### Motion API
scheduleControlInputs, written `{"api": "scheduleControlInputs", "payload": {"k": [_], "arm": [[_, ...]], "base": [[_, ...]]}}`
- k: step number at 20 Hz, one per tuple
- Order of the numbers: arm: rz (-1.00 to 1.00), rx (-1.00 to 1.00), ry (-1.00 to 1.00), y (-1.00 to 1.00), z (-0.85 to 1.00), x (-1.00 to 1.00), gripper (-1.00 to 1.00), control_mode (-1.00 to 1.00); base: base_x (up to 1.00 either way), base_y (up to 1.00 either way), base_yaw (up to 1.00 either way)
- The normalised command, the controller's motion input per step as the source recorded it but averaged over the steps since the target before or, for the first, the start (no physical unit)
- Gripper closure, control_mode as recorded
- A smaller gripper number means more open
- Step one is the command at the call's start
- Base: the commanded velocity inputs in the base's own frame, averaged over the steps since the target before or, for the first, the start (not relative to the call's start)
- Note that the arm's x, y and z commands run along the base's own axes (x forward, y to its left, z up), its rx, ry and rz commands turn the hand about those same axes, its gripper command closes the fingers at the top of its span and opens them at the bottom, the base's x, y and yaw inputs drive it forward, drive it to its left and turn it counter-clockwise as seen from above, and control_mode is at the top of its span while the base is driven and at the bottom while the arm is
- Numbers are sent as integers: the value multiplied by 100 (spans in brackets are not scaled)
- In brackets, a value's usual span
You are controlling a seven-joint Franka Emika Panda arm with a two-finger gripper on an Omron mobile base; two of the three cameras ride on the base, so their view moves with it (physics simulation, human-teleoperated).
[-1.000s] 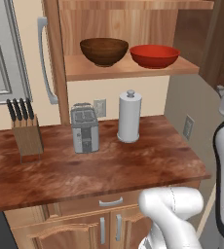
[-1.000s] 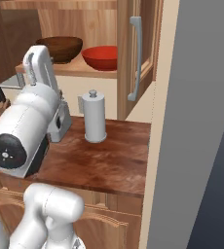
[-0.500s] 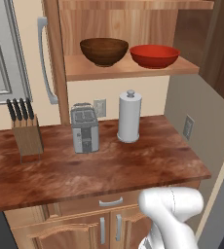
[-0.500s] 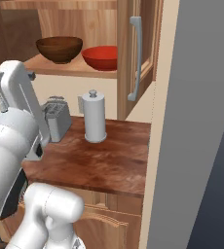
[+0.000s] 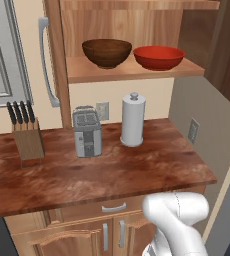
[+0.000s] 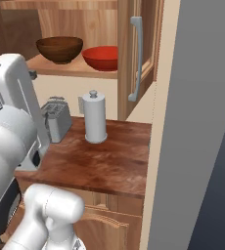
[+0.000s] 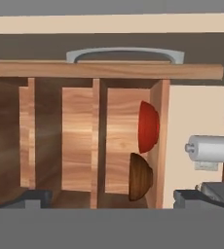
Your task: Open the cabinet. Pick the bowls from the counter and place them in the cabinet. Then close the cabinet.
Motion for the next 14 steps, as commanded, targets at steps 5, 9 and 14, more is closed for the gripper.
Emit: {"api": "scheduleControlInputs", "payload": {"k": [5, 9, 14], "arm": [[0, -1, -1, -7, -19, 9, -100, -100], [0, -1, -13, -8, -49, 27, -100, -100], [0, 4, -15, -30, -29, 9, -100, -100]], "base": [[0, 0, 0], [0, 0, 0], [0, 0, 0]]}}
